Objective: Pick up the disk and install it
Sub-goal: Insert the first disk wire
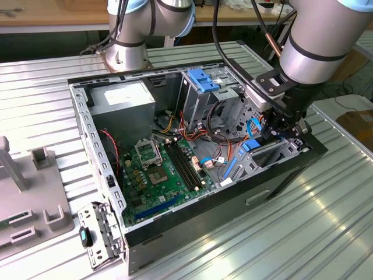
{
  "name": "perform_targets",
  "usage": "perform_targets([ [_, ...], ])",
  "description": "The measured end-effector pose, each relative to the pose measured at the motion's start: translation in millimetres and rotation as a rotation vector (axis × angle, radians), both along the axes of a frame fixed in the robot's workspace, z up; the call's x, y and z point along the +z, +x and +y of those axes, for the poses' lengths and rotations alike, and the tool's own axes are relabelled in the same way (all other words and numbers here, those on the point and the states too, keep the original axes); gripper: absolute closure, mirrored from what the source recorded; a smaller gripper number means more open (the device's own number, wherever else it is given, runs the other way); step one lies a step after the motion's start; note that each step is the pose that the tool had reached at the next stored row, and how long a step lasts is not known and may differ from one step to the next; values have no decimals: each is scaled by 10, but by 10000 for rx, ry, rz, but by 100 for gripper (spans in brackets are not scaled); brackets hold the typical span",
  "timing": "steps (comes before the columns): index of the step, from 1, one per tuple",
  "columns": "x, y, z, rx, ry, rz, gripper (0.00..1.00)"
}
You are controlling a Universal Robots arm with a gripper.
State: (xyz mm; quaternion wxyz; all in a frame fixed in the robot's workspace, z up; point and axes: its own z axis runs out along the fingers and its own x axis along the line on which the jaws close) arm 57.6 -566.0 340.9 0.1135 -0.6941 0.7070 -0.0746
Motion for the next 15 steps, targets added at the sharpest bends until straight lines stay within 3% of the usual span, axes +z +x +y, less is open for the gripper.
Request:
perform_targets([
  [3,-43,0,-2,-1,-4,1,84],
  [10,-49,0,-1,0,2,-1,84],
  [11,-49,0,-1,0,2,0,83],
  [13,-50,0,-2,0,2,0,70],
  [15,-24,0,-2,0,1,0,70],
])
